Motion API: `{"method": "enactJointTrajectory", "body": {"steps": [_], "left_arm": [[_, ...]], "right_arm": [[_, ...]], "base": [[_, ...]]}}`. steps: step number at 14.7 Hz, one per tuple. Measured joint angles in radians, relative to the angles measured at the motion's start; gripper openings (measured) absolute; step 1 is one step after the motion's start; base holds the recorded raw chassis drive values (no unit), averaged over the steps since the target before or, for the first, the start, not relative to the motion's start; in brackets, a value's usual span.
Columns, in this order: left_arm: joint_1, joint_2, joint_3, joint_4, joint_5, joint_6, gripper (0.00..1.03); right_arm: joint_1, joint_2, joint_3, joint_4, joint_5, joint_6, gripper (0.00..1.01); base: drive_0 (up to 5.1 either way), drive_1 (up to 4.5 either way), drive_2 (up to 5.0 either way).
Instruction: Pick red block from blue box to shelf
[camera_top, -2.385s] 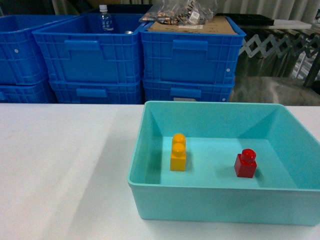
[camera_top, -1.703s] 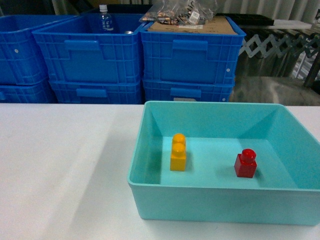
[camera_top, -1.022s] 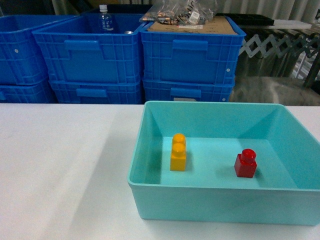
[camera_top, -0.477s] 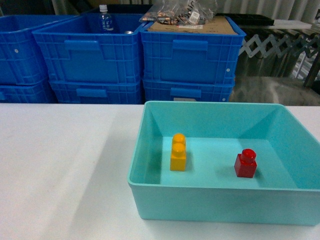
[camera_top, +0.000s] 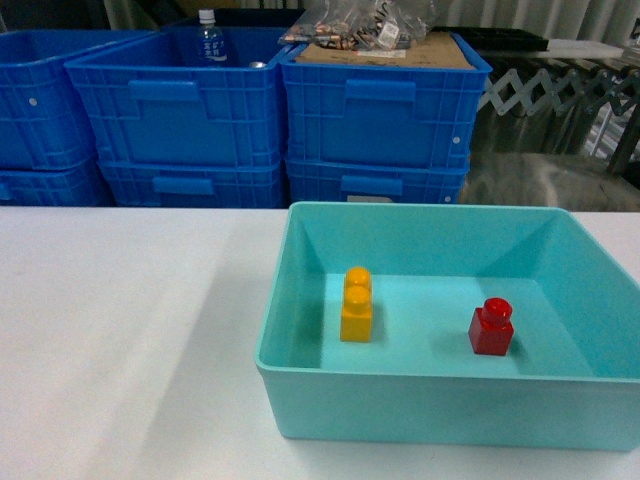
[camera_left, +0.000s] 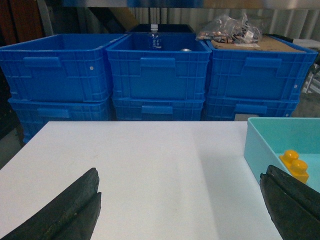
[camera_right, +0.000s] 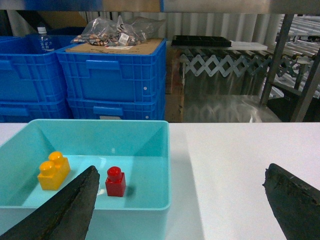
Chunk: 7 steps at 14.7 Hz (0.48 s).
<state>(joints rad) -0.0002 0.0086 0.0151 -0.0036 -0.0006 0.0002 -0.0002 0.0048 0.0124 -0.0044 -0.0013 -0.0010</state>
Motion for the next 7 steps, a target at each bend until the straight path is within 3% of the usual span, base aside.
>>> {"method": "enactJointTrajectory", "body": {"steps": [7], "left_arm": [[0.0, 0.0, 0.0, 0.0, 0.0, 0.0, 0.98]], "right_arm": [[0.0, 0.0, 0.0, 0.0, 0.0, 0.0, 0.98]], "base": [[0.0, 0.0, 0.0]]}}
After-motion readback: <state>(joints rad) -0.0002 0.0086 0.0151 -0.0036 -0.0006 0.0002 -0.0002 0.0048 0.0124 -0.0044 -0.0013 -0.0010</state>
